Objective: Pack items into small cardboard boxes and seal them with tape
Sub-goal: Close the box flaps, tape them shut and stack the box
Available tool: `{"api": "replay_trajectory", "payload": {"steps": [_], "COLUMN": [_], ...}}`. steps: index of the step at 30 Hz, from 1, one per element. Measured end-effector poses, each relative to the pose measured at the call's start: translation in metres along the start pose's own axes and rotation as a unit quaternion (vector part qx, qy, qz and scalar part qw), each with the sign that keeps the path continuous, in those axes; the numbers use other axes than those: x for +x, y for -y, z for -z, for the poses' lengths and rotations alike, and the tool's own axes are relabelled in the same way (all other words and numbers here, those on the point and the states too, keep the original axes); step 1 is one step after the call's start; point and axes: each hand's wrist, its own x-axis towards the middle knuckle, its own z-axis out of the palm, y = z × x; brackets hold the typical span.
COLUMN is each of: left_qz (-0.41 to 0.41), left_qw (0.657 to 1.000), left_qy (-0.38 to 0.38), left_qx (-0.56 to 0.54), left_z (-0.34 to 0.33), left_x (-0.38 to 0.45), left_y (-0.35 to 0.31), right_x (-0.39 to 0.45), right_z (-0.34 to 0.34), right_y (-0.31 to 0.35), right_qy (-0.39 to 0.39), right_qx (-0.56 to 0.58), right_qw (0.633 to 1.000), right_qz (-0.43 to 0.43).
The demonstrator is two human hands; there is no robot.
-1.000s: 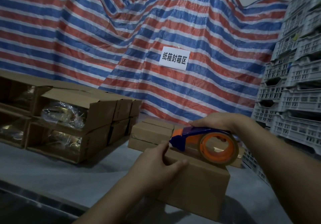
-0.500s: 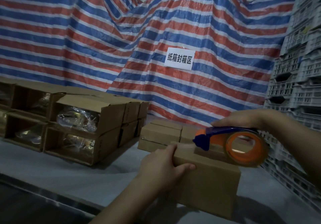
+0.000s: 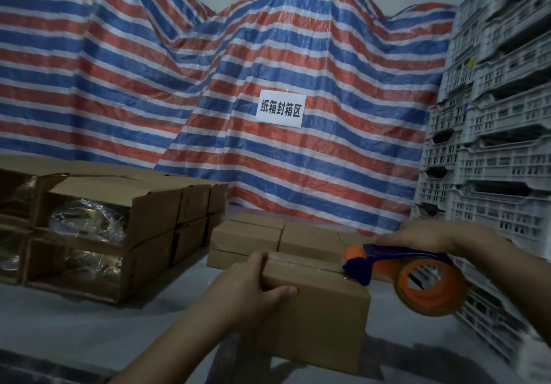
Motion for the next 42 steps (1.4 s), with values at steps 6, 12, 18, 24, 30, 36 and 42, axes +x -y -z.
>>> {"api": "replay_trajectory", "payload": {"steps": [6,12,18,24,30,36,42], "left_qz": [-0.065,-0.17,-0.176,-0.177,-0.136,-0.207,-0.214], "left_qw": [0.974,0.921,0.924,0.922,0.929,0.932,0.923], "left_qy": [-0.042,0.019,0.012,0.008,0.042,0.116,0.106], "left_qx": [0.211,0.349,0.34,0.345,0.342,0.274,0.303], "left_z": [0.002,-0.025,-0.024,-0.026,-0.025,-0.047,-0.053], "left_x": [0.006,0.013,0.013,0.01,0.009,0.012,0.018], "left_y": [-0.025,-0.053,-0.047,-0.048,-0.077,-0.106,-0.102], "right_x": [0.0,0.006,-0.005,-0.02,-0.02,-0.027,-0.039], "right_z": [-0.001,-0.003,0.028,-0.019,-0.047,-0.052,-0.034], "right_y": [0.0,-0.007,-0.017,-0.037,-0.055,-0.053,-0.075], "right_qy": [0.0,0.009,-0.022,0.025,-0.006,-0.014,-0.009], "right_qx": [-0.019,-0.002,0.048,0.088,0.157,0.189,0.225], "right_qw": [1.0,1.0,0.997,0.994,0.985,0.978,0.971], "right_qz": [0.013,0.026,0.049,0.057,0.068,0.09,0.081]}}
